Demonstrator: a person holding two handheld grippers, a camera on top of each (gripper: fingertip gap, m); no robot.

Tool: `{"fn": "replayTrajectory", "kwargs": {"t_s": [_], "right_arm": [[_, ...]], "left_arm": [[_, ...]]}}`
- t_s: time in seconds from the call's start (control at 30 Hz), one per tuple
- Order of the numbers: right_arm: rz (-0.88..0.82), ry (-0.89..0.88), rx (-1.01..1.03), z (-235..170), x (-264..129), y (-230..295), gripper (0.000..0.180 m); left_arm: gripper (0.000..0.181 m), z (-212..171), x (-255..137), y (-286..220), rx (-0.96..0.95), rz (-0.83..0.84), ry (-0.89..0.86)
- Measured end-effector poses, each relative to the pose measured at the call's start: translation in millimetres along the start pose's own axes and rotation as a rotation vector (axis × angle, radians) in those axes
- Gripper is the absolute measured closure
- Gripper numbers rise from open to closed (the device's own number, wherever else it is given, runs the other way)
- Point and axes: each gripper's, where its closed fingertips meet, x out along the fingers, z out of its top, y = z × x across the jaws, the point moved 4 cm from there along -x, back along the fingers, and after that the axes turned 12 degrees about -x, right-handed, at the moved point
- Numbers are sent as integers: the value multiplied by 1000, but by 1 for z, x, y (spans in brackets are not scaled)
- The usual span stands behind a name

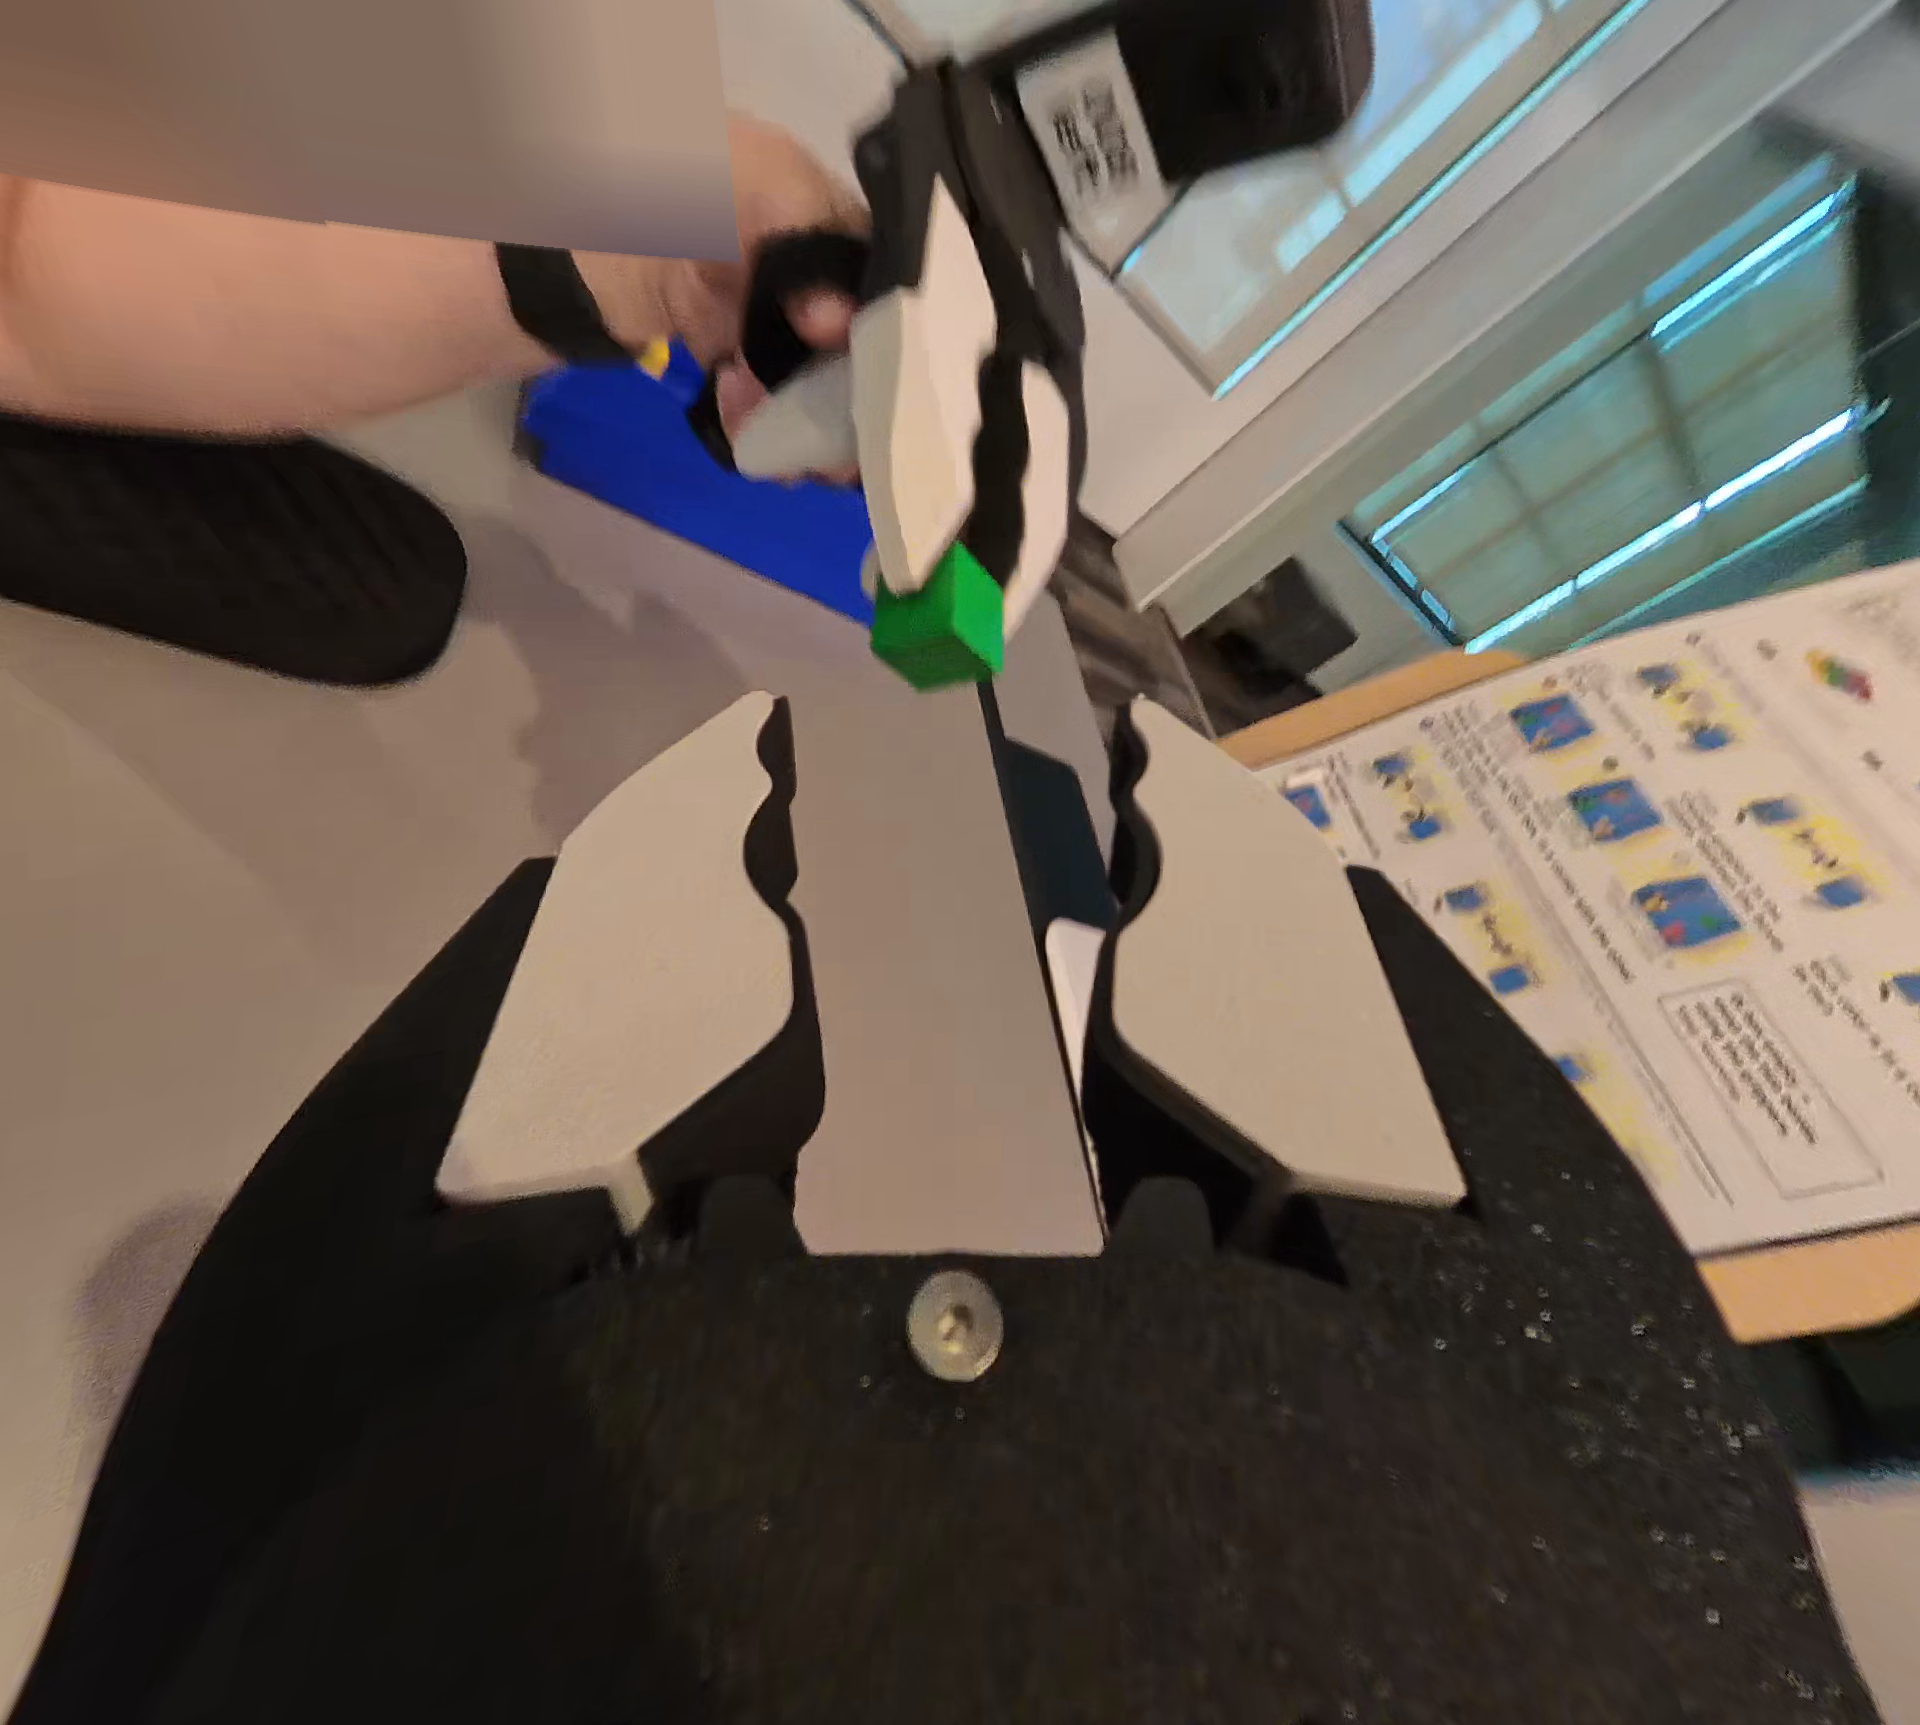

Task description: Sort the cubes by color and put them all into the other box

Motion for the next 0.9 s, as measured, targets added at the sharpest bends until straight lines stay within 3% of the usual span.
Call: {"fn": "replayTrajectory", "kwargs": {"t_s": [0.07,0.27,0.43,0.57,0.77,0.9], "right_arm": [[-29,-55,-20,10,-4,-1,125],[-77,6,-138,4,2,2,131],[-117,8,-242,7,11,9,158],[-120,-8,-244,12,11,12,158],[-110,-28,-212,12,8,10,158],[-106,-83,-111,9,-12,-3,158]], "left_arm": [[160,5,12,1,-68,-72,13],[160,7,19,-6,-176,-289,-25],[160,2,24,-13,-196,-370,-4],[160,-1,23,-15,-227,-416,-1],[160,-5,16,-5,-243,-388,4],[143,-7,4,22,-228,-127,-18]]}}
